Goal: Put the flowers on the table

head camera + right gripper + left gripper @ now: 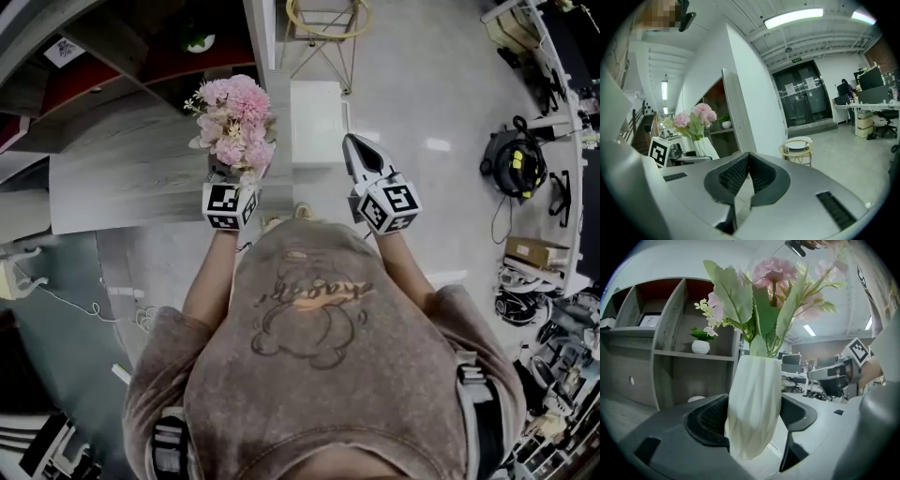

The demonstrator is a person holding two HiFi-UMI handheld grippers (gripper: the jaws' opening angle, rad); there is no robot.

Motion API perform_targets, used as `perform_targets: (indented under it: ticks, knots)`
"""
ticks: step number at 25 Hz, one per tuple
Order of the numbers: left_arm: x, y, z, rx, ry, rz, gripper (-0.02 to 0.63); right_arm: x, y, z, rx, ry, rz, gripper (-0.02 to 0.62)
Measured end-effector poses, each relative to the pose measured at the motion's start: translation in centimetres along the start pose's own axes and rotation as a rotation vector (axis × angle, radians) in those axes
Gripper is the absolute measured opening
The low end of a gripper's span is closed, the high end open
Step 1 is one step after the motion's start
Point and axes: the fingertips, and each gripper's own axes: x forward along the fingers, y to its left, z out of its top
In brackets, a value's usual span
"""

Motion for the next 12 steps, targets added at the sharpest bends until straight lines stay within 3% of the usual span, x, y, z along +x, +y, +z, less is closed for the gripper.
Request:
perform_targets:
  ticks: [12]
  knots:
    - [3.3,1.2,-3.2,0.028,0.044,-0.053,0.345,-2.0,-1.9,-0.4,0.017,0.003,-0.135,-0.003]
